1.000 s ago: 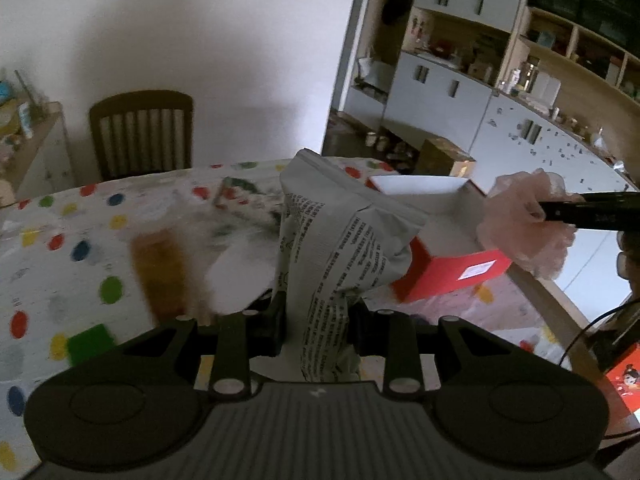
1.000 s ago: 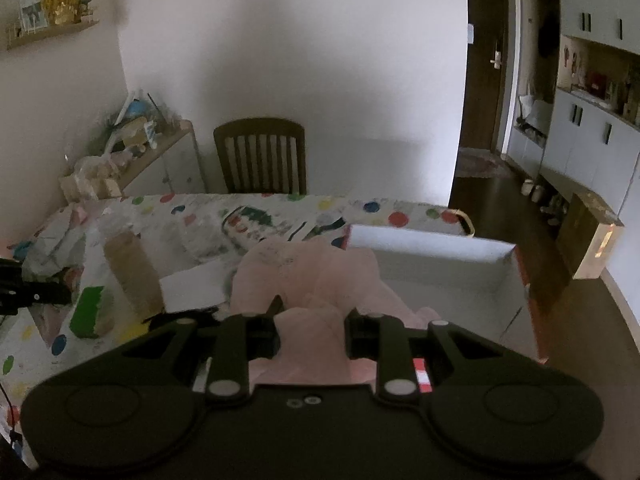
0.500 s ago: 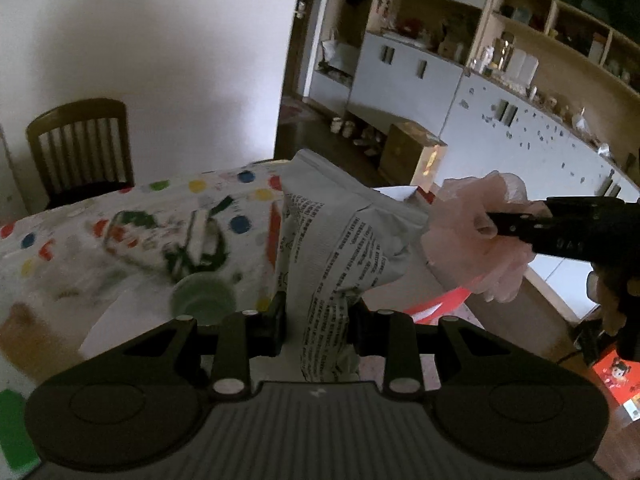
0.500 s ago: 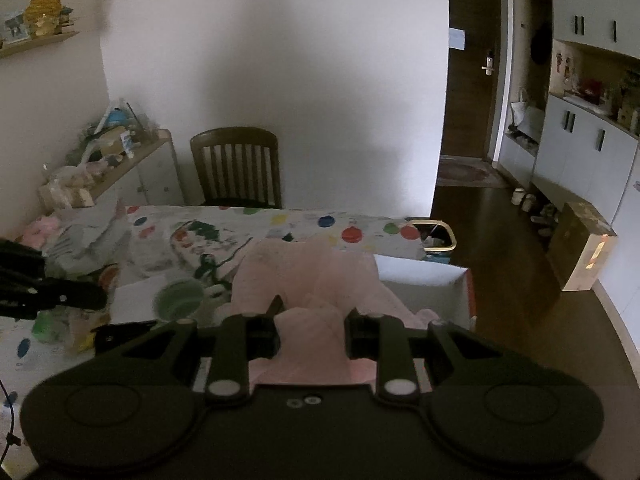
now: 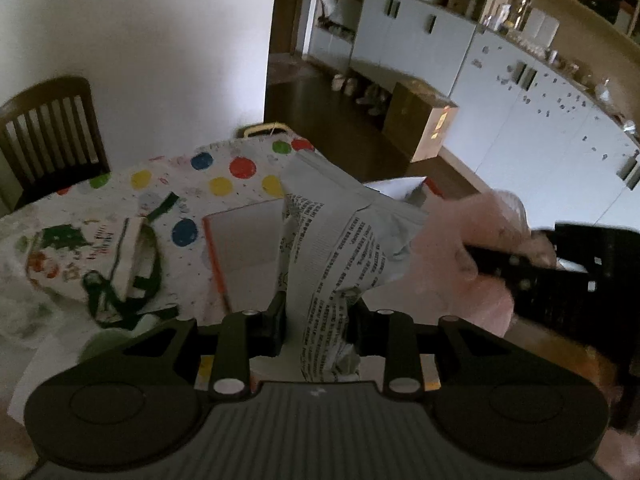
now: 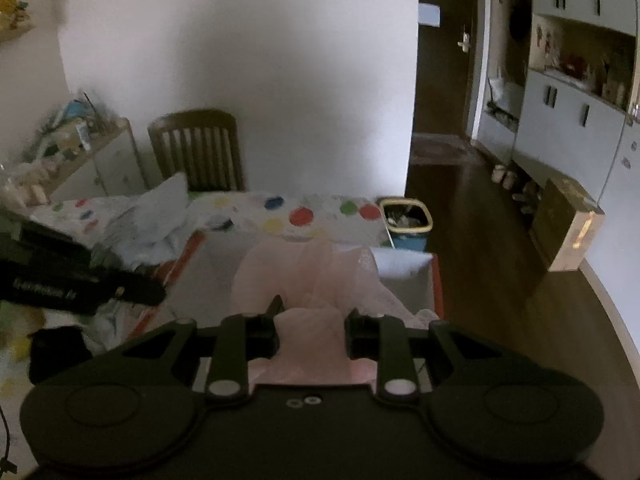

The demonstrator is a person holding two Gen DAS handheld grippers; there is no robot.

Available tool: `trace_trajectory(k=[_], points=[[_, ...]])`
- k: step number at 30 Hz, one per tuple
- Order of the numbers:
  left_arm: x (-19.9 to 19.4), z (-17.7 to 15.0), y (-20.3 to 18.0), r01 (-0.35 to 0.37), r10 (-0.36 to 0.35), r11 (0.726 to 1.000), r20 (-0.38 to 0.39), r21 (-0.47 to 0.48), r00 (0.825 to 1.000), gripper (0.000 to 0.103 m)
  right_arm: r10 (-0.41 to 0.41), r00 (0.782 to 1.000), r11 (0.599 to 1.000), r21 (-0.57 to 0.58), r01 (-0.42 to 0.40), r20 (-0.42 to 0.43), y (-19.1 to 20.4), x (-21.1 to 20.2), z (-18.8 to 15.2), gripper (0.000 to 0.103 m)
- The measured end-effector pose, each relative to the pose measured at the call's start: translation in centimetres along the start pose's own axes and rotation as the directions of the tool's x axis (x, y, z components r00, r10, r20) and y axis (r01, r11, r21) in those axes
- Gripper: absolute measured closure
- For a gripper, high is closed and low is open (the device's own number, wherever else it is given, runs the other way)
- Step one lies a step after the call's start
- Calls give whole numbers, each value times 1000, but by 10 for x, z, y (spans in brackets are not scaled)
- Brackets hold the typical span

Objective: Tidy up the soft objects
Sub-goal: 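Carry the pink pouf and white bag over the cardboard box with both tools, then open both tools to drop the pouf and bag into the box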

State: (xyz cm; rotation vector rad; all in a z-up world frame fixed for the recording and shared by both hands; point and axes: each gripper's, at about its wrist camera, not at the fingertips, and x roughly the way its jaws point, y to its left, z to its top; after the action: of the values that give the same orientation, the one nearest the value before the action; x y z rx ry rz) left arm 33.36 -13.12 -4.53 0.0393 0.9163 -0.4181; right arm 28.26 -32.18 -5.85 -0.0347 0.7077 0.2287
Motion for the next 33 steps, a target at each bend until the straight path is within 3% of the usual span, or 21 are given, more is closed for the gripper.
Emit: trace_trajectory(k=[7,15,24,30,33], points=[[60,18,-13,-2,4,1000,-100,12,995,73,-20,998,999,-47,17,-67,-3,37,-15,77],[114,20,-23,-48,54,998,-194,38,979,73,-18,989,991,-130,-1,-144,3,62,-28,75],[145,13,-27,-38,49,998,-264,48,963,72,-17,973,984,-179,-25,-230,-1,77,-40,71],[161,4,-33,-58,77,996,-318,69,945,72,22,965,981,-180,-71,-261,-3,78,-45,62],[165,2,-34,-61,83,995,-320,77,944,72,27,963,981,-176,-77,-268,-6,79,-47,57]])
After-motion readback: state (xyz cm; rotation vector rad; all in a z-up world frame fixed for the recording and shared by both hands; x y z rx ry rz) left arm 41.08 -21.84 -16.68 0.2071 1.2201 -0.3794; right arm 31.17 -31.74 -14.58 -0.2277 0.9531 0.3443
